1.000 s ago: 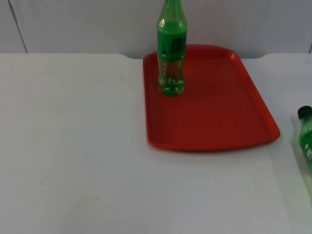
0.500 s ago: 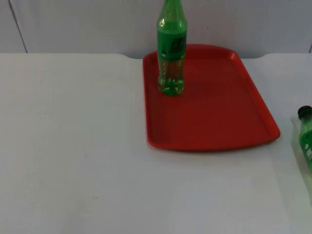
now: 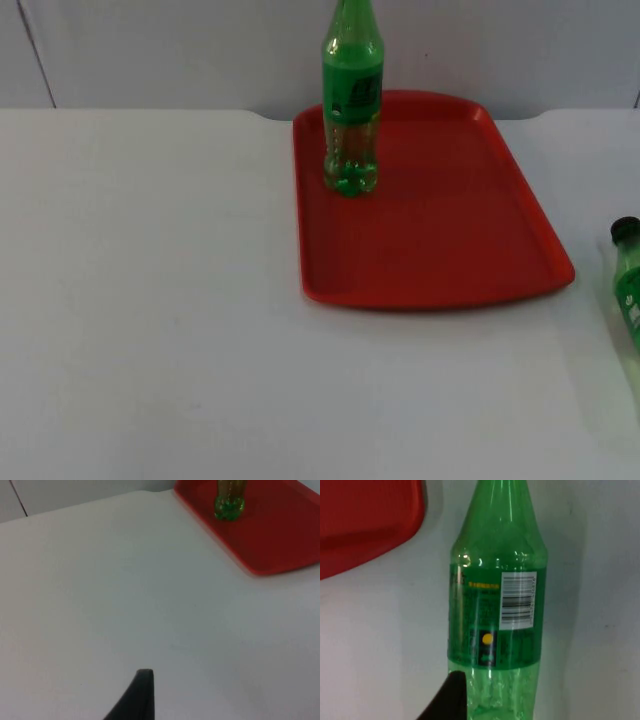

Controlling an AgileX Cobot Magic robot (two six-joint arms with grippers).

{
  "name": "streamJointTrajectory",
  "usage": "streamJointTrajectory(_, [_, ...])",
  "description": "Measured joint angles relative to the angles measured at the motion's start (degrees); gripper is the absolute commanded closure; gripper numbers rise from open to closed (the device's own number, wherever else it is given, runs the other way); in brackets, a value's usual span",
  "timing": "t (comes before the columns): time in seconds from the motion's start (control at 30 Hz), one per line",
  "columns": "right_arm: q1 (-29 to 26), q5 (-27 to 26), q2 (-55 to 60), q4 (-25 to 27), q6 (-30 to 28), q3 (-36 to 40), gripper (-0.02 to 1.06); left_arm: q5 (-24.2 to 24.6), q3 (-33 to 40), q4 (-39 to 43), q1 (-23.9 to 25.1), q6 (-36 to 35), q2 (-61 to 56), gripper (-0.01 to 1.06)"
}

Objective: Place the bottle upright on the tray.

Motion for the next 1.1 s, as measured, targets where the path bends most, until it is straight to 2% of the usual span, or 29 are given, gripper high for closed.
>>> streamJointTrajectory(0.2, [0.0, -2.91, 3.73, 1.23, -0.72, 0.0, 0.02, 0.0, 0.0, 0.0, 0.0, 0.0, 0.0, 0.0])
streamJointTrajectory(0.37, [0.0, -5.28, 7.67, 7.36, -4.79, -0.69, 0.02, 0.0, 0.0, 0.0, 0.0, 0.0, 0.0, 0.0])
streamJointTrajectory(0.47, [0.0, -5.55, 9.44, 8.38, -5.44, -1.97, 0.02, 0.0, 0.0, 0.0, 0.0, 0.0, 0.0, 0.0])
streamJointTrajectory(0.87, [0.11, -6.15, 16.69, 10.12, -5.92, -7.08, 0.02, 0.0, 0.0, 0.0, 0.0, 0.0, 0.0, 0.0])
streamJointTrajectory(1.1, [3.35, -7.87, 19.81, 10.12, -6.0, -8.1, 0.05, 0.0, 0.0, 0.0, 0.0, 0.0, 0.0, 0.0])
